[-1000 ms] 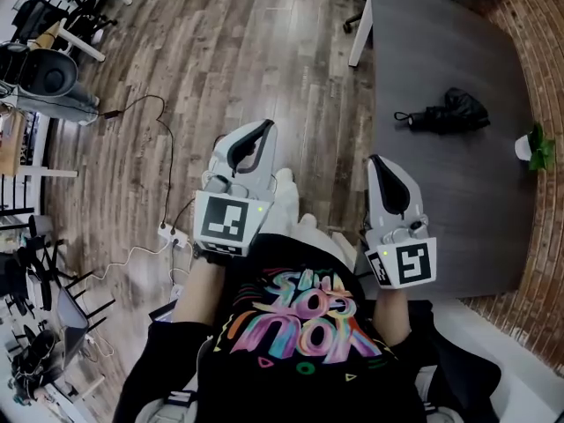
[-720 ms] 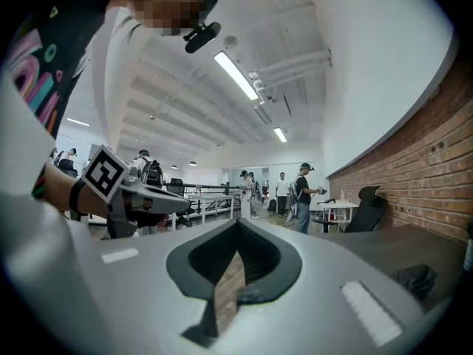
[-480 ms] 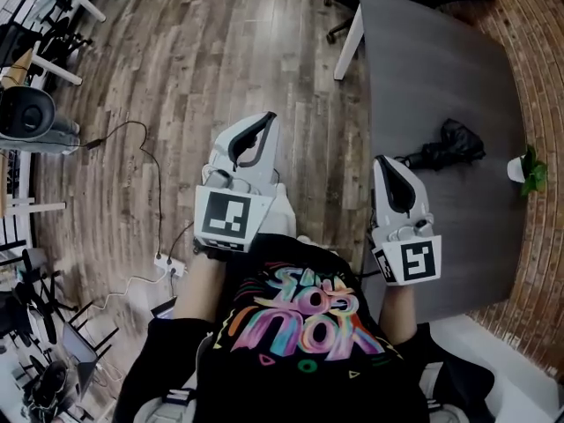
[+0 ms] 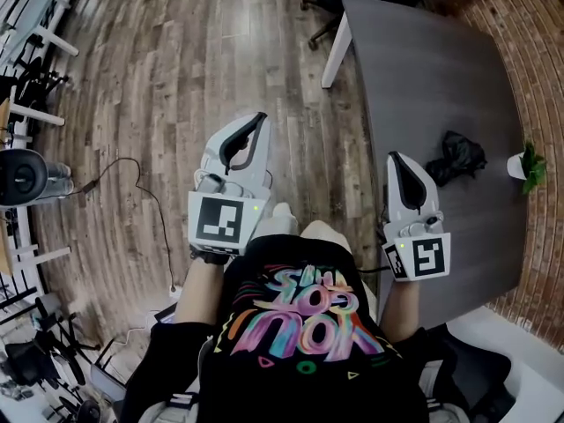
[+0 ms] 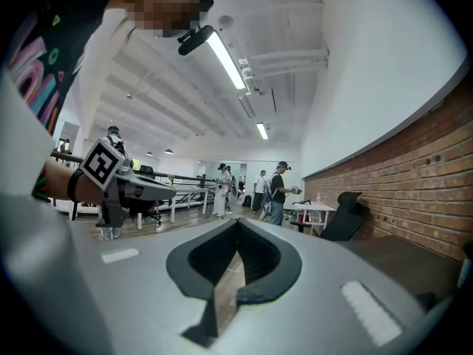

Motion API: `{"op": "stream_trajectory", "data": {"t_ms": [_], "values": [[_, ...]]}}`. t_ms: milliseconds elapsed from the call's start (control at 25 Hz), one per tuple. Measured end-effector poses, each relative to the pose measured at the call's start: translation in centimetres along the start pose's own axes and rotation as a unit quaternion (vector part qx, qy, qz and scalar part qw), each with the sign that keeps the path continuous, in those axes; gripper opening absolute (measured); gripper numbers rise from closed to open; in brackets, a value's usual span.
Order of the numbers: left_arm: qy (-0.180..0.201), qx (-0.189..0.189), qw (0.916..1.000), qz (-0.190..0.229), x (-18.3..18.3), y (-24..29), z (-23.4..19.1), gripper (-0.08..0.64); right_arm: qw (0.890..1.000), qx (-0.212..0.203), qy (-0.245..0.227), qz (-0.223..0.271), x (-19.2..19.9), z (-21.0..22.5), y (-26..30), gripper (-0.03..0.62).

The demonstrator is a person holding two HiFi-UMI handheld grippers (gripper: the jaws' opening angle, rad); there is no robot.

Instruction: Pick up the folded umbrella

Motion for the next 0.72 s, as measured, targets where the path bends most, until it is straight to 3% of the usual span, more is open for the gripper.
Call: {"op": "stream_trajectory", "data": {"t_ms": [360, 720], "values": [[-0.013, 0.025, 0.9995, -0.017, 0.9, 4.1, -1.3, 0.000, 0.999, 0.035, 0.022, -0.030, 1.3, 2.5, 2.3, 0.000], [0.008, 0.040, 0.9991, -0.014, -1.3, 11.0, -1.9, 0.000, 0.997, 0.056, 0.046, -0.027, 2.3, 7.9, 6.7, 0.000]]}}
Point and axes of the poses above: the fingertips, and each gripper's own axes: y forward along the fingers, z to its right, x out of its underside, the point moved 4 cm from there along -y, backward along the fingers, and after that the axes turned 8 degrees about -z, right-handed, at the moved point
